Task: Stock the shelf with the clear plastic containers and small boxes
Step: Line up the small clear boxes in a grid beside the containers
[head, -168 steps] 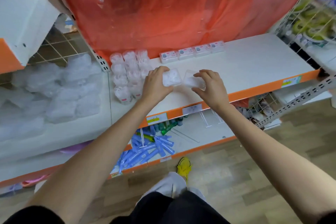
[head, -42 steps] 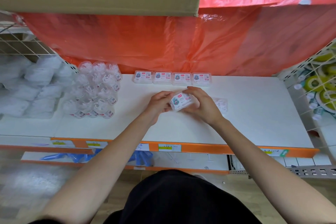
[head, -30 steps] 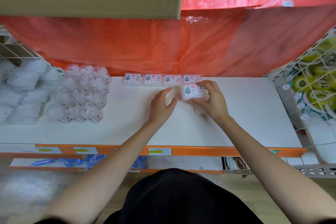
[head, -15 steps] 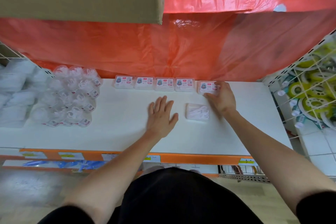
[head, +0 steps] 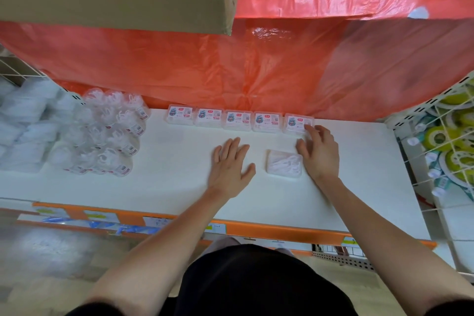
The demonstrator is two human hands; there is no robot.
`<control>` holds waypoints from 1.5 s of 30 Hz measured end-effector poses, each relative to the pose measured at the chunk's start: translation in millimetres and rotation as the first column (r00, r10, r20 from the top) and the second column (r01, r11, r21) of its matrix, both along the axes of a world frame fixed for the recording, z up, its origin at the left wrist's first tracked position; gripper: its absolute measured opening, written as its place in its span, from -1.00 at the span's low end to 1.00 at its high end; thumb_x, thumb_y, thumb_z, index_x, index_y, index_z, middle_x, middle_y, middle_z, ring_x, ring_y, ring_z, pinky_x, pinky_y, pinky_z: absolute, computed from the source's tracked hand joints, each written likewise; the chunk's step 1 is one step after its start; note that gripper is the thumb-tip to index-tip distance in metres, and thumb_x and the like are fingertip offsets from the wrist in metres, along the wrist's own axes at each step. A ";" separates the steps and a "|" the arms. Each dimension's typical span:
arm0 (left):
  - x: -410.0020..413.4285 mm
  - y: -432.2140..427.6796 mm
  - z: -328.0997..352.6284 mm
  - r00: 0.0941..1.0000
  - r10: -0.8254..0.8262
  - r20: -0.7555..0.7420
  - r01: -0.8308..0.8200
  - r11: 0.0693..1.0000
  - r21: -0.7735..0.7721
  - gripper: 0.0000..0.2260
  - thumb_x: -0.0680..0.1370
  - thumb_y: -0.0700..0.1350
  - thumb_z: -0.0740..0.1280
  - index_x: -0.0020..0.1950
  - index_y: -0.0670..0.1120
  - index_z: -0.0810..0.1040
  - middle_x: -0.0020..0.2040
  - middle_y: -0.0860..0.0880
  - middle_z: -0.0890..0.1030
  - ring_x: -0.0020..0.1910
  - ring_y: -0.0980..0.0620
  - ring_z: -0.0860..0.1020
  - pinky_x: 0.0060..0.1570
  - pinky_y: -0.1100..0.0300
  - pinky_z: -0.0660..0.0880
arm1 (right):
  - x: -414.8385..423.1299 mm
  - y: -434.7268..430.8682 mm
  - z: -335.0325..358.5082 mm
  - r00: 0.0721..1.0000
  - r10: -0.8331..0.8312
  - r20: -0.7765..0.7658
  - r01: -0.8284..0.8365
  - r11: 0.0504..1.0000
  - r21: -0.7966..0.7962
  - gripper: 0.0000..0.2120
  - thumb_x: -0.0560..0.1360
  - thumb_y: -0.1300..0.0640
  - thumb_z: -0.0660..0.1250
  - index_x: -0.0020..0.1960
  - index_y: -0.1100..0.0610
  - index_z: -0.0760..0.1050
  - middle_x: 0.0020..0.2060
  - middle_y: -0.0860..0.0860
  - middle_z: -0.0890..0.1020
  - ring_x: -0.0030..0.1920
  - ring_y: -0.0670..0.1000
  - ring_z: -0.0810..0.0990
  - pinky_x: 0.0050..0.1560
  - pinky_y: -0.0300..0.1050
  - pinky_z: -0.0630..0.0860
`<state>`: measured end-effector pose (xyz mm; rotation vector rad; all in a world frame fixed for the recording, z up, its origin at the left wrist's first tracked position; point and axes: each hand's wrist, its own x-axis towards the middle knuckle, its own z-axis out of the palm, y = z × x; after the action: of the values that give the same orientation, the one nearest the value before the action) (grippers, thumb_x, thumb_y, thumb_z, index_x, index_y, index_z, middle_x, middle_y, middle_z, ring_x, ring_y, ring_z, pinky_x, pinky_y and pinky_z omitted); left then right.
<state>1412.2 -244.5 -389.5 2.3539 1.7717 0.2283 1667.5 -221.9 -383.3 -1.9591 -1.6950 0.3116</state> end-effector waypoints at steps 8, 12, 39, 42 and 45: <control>-0.8 0.0 -3.2 1.000 -0.005 0.014 0.004 0.999 0.041 -0.46 0.55 0.20 0.01 0.44 -0.04 0.37 0.53 -0.09 0.26 0.52 -0.10 0.16 0.45 -0.07 0.04 | 2.0 2.7 -6.4 0.996 0.013 0.084 -0.018 0.998 0.066 -0.55 0.50 0.15 0.18 0.37 0.16 0.47 0.31 0.22 0.51 0.22 0.27 0.51 0.22 0.15 0.42; -0.7 0.4 -4.0 1.000 -0.001 0.016 0.000 0.998 0.058 -0.48 0.55 0.18 0.06 0.41 -0.04 0.40 0.50 -0.09 0.31 0.50 -0.11 0.21 0.44 -0.04 0.04 | 2.2 3.2 -8.4 0.996 0.002 0.084 -0.007 0.999 0.054 -0.52 0.48 0.16 0.16 0.39 0.14 0.46 0.34 0.21 0.50 0.23 0.29 0.50 0.24 0.16 0.41; -3.9 -1.4 2.0 0.996 -0.001 0.087 0.004 0.999 -0.034 -0.41 0.57 0.23 -0.06 0.48 -0.02 0.35 0.55 -0.05 0.22 0.55 -0.05 0.10 0.48 0.01 -0.03 | -8.8 -50.4 10.1 0.953 0.281 -0.109 -0.287 0.957 -0.040 -0.37 0.34 -0.25 0.49 0.29 0.06 0.49 0.22 -0.05 0.52 0.21 0.00 0.50 0.26 -0.05 0.40; -4.1 1.8 10.7 0.934 0.094 0.344 -0.058 0.992 -0.113 -0.64 0.65 0.04 0.14 0.35 -0.09 0.50 0.44 -0.07 0.41 0.48 -0.05 0.27 0.46 0.05 0.12 | -21.8 -52.4 17.7 0.945 0.245 -0.216 -0.265 0.962 -0.068 -0.40 0.34 -0.14 0.55 0.29 0.03 0.46 0.17 -0.07 0.51 0.14 -0.05 0.53 0.14 -0.13 0.47; -10.4 2.4 29.2 0.771 0.250 0.585 -0.136 0.963 -0.232 -0.76 0.65 -0.04 0.20 0.09 -0.13 0.60 0.07 -0.06 0.62 0.16 -0.04 0.52 0.22 0.09 0.39 | -44.1 -52.5 25.1 0.907 0.245 -0.341 -0.280 0.959 -0.055 -0.38 0.33 -0.08 0.59 0.31 0.00 0.45 0.17 -0.09 0.50 0.12 -0.12 0.52 0.08 -0.29 0.47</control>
<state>1401.8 -242.1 -360.4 1.6869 1.6068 0.7398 1623.4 -274.4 -358.2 -1.6285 -1.7407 0.7965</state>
